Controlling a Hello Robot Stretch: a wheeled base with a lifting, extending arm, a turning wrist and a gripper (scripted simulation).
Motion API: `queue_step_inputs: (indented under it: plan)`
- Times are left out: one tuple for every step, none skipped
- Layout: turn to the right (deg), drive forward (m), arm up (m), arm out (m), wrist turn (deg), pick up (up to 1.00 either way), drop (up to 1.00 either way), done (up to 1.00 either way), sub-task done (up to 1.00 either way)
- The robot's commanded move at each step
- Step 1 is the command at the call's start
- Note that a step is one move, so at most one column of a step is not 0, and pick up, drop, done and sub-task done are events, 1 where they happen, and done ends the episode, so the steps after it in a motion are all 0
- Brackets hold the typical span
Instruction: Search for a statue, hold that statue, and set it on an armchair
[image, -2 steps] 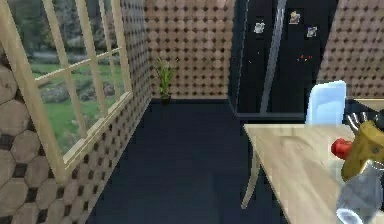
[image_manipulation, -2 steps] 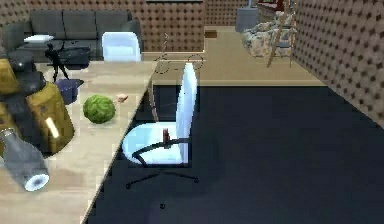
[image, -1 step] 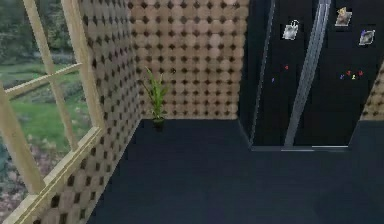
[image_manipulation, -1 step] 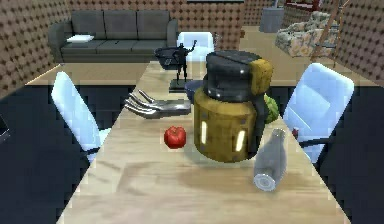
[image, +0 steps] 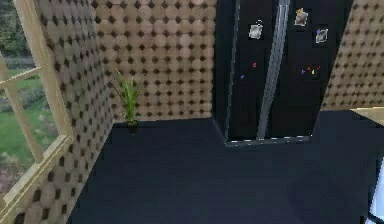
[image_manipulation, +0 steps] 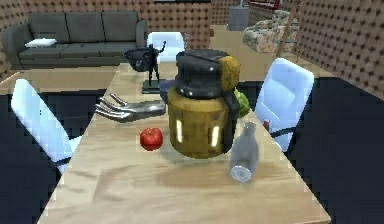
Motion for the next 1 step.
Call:
queue_step_inputs:
  plan:
    - [3.0, 0.0, 0.0, 0.0, 0.0, 0.0, 0.0, 0.0, 0.0]
